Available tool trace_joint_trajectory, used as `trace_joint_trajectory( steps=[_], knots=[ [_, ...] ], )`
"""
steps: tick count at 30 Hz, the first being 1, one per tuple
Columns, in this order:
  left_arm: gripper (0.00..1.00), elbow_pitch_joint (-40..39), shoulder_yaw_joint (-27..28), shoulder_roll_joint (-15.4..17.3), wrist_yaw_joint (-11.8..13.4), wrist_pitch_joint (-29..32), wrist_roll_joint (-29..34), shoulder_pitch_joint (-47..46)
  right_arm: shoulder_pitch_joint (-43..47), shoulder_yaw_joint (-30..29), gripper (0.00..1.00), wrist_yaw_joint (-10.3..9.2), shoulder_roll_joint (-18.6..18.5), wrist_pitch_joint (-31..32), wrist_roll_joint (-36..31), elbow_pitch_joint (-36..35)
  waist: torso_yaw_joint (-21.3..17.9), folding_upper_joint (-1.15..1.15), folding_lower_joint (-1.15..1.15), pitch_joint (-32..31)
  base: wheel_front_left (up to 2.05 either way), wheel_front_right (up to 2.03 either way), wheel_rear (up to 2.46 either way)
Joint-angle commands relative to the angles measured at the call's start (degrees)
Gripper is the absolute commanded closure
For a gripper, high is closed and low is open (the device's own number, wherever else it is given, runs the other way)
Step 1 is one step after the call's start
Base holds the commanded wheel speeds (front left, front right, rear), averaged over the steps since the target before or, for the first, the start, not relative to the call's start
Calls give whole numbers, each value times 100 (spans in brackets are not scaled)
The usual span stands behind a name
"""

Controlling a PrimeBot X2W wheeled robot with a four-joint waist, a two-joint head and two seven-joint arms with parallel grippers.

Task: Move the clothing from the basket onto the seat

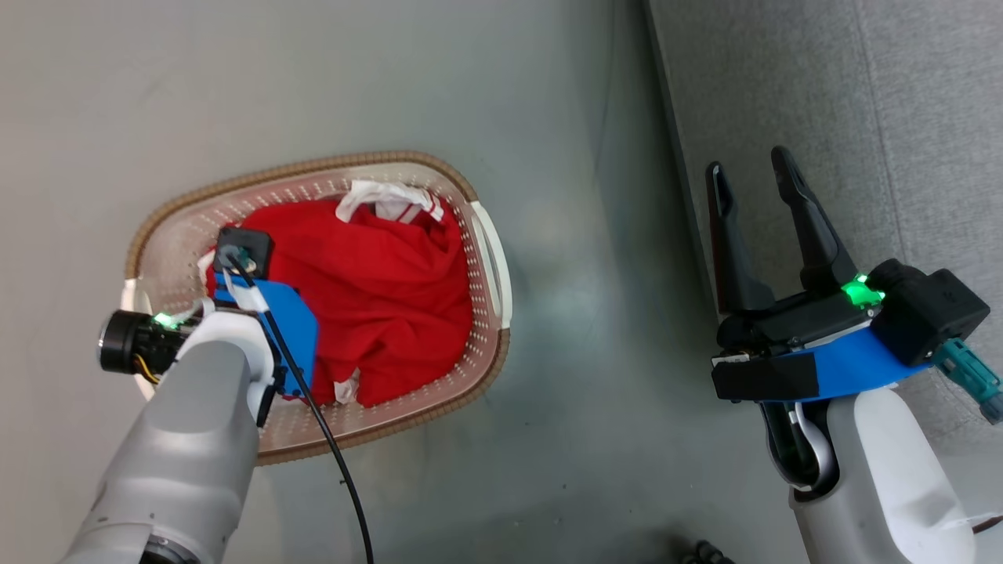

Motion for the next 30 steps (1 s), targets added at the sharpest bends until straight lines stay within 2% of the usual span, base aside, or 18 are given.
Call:
trace_joint_trajectory(
  steps=[1, 9, 15, 26, 27, 28, 30],
  knots=[
    [0, 8, 3, 70, 102, 134, 10, -181, -122, 3, 0, 3, -12, -21, 0, -49, -78, 0, -1, 317, 0, 0, 0],
    [0, 33, -22, 176, 232, 634, -46, -438, -246, 13, 0, 3, -11, -22, 79, -203, -224, 0, -1, 877, 0, 0, 0],
    [0, 39, -34, 96, 250, 688, -117, -616, -301, -12, 0, 3, -12, -21, 132, -270, -262, 0, -1, 1160, 0, 0, 0],
    [0, 47, -215, 219, 413, 890, -37, -802, -392, -4, 0, 2, -12, -22, 233, -410, -379, 0, -1, 1520, 0, 0, 0],
    [57, 47, -243, 220, 423, 915, -19, -813, -389, -11, 0, 2, -12, -21, 238, -416, -380, 0, -1, 1530, 0, 0, 0],
    [100, 48, -258, 219, 436, 933, -18, -826, -387, -18, 0, 3, -12, -22, 234, -420, -379, 0, -1, 1535, 0, 0, 0],
    [100, 48, -280, 216, 412, 964, -39, -814, -386, -28, 0, 2, -12, -22, 229, -412, -376, 0, -1, 1530, 0, 0, 0]
  ],
)
